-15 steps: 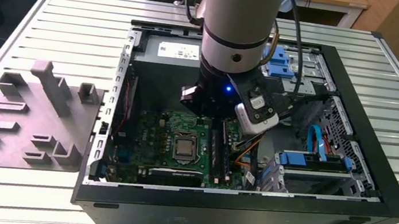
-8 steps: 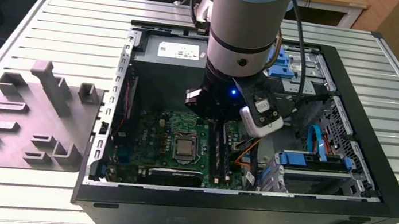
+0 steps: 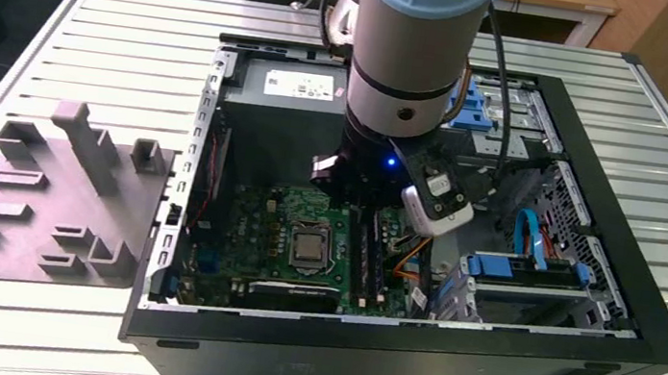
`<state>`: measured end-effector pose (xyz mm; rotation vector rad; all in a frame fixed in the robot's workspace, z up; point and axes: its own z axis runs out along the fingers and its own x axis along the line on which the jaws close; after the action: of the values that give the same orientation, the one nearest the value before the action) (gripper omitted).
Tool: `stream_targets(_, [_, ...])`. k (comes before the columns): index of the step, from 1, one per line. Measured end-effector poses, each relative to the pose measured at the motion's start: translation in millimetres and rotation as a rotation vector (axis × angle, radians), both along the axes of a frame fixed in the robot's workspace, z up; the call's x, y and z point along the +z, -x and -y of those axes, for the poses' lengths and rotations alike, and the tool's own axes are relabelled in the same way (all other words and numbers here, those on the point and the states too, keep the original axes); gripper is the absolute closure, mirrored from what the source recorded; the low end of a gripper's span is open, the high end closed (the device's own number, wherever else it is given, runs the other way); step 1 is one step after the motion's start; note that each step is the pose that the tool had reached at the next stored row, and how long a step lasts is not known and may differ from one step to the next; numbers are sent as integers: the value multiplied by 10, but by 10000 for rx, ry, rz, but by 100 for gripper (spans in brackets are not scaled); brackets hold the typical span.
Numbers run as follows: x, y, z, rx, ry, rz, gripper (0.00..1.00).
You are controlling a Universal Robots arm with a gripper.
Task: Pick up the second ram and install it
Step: 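Insert the second ram into the second slot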
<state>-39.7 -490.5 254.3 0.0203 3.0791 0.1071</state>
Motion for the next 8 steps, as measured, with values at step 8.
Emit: stream_targets(8, [-56,-21,0,19,0,0,89])
